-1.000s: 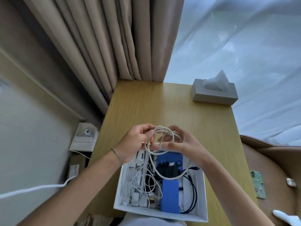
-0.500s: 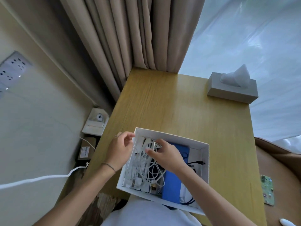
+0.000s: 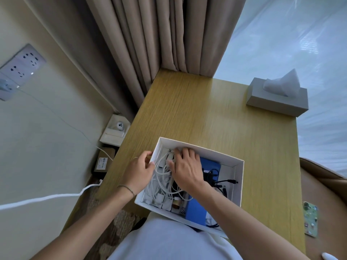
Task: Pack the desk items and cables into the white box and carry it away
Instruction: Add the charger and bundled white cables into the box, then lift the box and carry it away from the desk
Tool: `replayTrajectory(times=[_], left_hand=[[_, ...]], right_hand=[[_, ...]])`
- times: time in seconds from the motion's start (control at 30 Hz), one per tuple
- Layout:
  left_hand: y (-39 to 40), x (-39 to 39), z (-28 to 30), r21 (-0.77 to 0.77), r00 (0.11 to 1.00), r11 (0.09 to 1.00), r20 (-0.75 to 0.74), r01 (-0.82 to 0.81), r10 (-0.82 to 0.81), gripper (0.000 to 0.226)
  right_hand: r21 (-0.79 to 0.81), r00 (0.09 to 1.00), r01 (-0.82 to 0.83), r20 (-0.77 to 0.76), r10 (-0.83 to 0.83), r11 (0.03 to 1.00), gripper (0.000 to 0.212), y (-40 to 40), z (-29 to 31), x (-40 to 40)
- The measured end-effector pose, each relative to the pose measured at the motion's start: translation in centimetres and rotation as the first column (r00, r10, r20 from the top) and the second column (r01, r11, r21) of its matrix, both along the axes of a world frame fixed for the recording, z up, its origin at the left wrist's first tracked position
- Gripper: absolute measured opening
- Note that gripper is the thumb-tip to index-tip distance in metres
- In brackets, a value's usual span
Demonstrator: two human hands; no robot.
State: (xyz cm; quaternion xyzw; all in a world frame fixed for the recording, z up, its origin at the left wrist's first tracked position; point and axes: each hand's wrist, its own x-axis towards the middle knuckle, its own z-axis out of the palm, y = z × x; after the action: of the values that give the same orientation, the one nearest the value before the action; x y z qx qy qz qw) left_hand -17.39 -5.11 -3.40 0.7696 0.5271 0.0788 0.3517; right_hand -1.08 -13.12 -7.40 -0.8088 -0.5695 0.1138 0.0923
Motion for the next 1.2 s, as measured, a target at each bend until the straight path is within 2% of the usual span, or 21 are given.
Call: replayTrajectory(times=[0.07, 0.17, 0.33, 0.47, 0.53, 0.67, 0.73, 0.83, 1.0, 1.2], left_hand=[[0.0, -0.1, 0.0, 0.007, 1.000, 1.000, -0.016, 0.013, -0.013, 0.030], [0.0, -0.3, -0.1, 0.020, 0.999, 0.999, -0.034, 0.028, -0.027, 0.031], [0.0, -0.8, 0.4, 0.068, 0.994, 0.995, -0.082, 0.075, -0.069, 0.031], [0.2, -1.2, 1.0, 0.161, 0.958, 0.974, -0.265, 0.159, -0.112, 0.021], [0.2, -1.3, 1.0, 0.176, 0.923, 0.964, -0.364, 0.201, -0.126, 0.037], [-0.1, -1.3, 1.0, 0.097, 0.858, 0.962, -0.482, 0.254, -0.178, 0.050], [-0.3, -1.2, 0.8, 0.056, 0.832, 0.963, -0.518, 0.263, -0.197, 0.051], [-0.5, -1.1, 0.4, 0.022, 0.838, 0.971, -0.510, 0.240, -0.195, 0.051], [-0.8, -0.9, 0.5, 0.035, 0.884, 0.980, -0.438, 0.197, -0.162, 0.052], [-0.3, -0.4, 1.5, 0.098, 0.879, 0.960, -0.435, 0.261, -0.195, 0.053]], right_hand=[[0.067, 0.997, -0.018, 0.081, 0.012, 0.998, 0.056, -0.8, 0.5, 0.3], [0.118, 0.997, 0.011, 0.081, -0.021, 0.993, 0.056, -1.9, 2.1, 1.2], [0.186, 0.968, 0.181, -0.205, -0.142, 0.966, 0.054, -4.8, 5.1, 3.5], [0.248, 0.926, 0.308, -0.298, -0.230, 0.919, 0.028, -8.6, 6.2, 5.7], [0.253, 0.908, 0.388, -0.271, -0.320, 0.886, 0.004, -11.0, 6.1, 7.1], [0.102, 0.849, 0.514, -0.204, -0.487, 0.852, 0.043, -15.2, 5.0, 8.4], [-0.059, 0.854, 0.499, -0.135, -0.503, 0.864, 0.050, -16.2, 4.3, 8.2], [-0.270, 0.843, 0.489, -0.096, -0.529, 0.829, 0.054, -16.6, 3.4, 7.7], [-0.289, 0.826, 0.511, -0.096, -0.555, 0.810, 0.048, -16.3, 3.1, 7.5], [-0.269, 0.801, 0.559, -0.070, -0.594, 0.785, 0.044, -16.5, 3.6, 7.3]])
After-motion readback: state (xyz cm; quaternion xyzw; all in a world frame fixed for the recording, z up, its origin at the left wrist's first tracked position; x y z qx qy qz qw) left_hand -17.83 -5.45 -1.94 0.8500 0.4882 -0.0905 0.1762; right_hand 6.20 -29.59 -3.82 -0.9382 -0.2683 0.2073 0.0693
